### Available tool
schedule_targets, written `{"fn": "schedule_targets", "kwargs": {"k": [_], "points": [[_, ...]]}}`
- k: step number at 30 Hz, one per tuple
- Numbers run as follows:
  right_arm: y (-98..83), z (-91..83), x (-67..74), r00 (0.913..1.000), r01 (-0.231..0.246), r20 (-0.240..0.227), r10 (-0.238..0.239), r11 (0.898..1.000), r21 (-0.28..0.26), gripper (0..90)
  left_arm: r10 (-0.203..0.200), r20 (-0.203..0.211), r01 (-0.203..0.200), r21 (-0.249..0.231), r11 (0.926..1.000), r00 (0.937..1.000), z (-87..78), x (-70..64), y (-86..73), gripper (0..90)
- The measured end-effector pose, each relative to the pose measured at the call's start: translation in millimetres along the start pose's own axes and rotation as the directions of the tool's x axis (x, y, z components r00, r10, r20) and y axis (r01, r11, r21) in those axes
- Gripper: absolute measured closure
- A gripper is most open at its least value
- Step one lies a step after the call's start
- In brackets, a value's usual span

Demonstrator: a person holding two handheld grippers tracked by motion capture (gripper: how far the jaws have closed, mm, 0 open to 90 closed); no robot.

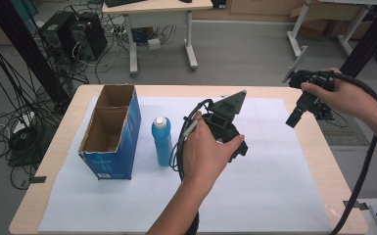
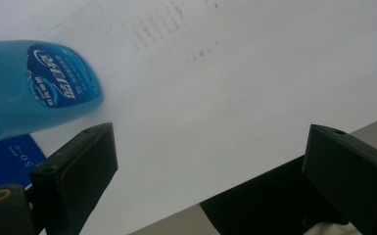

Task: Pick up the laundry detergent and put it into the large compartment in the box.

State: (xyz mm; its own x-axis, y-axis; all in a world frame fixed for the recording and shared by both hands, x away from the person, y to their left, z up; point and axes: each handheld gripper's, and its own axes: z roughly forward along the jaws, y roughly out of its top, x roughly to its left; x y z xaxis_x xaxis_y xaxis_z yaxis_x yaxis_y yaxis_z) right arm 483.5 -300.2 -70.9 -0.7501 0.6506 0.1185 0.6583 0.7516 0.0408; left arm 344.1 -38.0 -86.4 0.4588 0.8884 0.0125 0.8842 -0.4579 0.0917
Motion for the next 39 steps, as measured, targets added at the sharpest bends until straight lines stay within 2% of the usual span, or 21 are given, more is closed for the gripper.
{"fn": "schedule_targets", "kwargs": {"k": [13, 20, 25, 32, 35, 36, 37, 39], "points": [[1.8, -0.4, 1.0, 1.0000, -0.003, -0.001, 0.003, 1.000, 0.000, 3.5, -0.004, -0.008, 0.004, 0.003, 1.0000, 1.0000, -1.9, 0.3, 1.1, 6.4], [0.1, -1.4, 0.2, 1.0000, -0.005, 0.000, 0.005, 1.000, -0.001, 3.4, -0.007, -0.018, 0.007, -0.008, 0.9999, 0.9998, -14.1, 1.3, 3.9, 6.4], [0.8, -1.0, -0.5, 1.0000, -0.003, 0.002, 0.003, 1.000, 0.009, 3.5, -0.026, -0.013, 0.025, -0.038, 0.9990, 0.9996, -30.9, 10.5, 3.7, 6.1], [1.0, -1.5, -1.5, 1.0000, -0.006, -0.001, 0.006, 1.000, 0.009, 3.5, -0.055, -0.033, 0.052, -0.080, 0.9954, 0.9980, -54.1, 20.3, -0.6, 5.9], [1.3, -2.8, -1.2, 1.0000, -0.007, 0.002, 0.007, 1.000, 0.011, 3.4, -0.079, -0.040, 0.076, -0.091, 0.9930, 0.9960, -61.5, 28.1, -1.2, 5.9], [1.3, -3.5, -1.2, 1.0000, -0.007, -0.001, 0.007, 1.000, 0.010, 3.5, -0.094, -0.032, 0.090, -0.101, 0.9908, 0.9950, -66.4, 36.6, -2.8, 5.8], [1.3, -3.5, -1.2, 1.0000, -0.007, -0.001, 0.007, 1.000, 0.010, 3.5, -0.094, -0.032, 0.090, -0.101, 0.9908, 0.9950, -66.4, 36.6, -2.8, 5.7], [1.5, -4.3, -0.7, 1.0000, 0.001, 0.002, -0.001, 1.000, 0.011, 3.4, -0.117, -0.033, 0.112, -0.120, 0.9865, 0.9926, -71.2, 44.2, -6.1, 5.6]]}}
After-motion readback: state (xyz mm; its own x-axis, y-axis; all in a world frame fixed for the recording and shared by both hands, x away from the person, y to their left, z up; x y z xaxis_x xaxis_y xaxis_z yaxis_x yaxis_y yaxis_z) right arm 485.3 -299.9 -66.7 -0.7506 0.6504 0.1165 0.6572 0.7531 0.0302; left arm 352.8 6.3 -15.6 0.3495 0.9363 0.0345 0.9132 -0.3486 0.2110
